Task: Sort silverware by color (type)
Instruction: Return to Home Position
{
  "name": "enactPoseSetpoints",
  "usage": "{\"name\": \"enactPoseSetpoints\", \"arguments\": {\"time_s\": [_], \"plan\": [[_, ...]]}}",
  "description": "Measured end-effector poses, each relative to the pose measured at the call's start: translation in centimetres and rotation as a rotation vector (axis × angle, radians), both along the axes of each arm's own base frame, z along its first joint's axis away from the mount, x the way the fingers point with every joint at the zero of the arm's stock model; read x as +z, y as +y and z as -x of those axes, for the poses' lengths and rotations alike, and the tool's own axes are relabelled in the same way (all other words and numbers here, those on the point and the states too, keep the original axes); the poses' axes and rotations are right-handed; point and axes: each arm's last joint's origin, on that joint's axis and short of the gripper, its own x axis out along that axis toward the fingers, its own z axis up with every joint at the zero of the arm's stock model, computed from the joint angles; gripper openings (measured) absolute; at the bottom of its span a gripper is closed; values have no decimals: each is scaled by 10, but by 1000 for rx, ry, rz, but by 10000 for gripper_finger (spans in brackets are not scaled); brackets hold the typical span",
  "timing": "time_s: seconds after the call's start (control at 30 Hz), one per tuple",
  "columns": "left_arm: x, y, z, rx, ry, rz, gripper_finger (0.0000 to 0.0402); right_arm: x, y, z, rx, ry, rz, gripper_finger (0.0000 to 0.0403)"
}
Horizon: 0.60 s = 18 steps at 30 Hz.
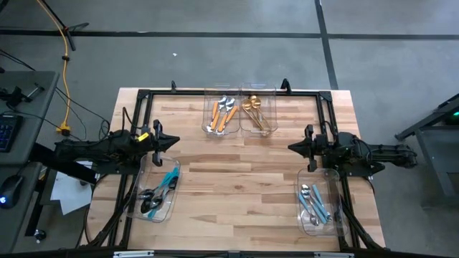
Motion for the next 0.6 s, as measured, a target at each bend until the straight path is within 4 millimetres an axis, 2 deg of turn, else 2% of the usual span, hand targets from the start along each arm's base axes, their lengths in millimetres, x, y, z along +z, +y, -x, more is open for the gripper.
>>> {"name": "enactPoseSetpoints", "arguments": {"time_s": [0.6], "plan": [[-1, 0, -1, -1, 9, 0, 3, -3, 2, -1, 21, 29, -1, 0]]}}
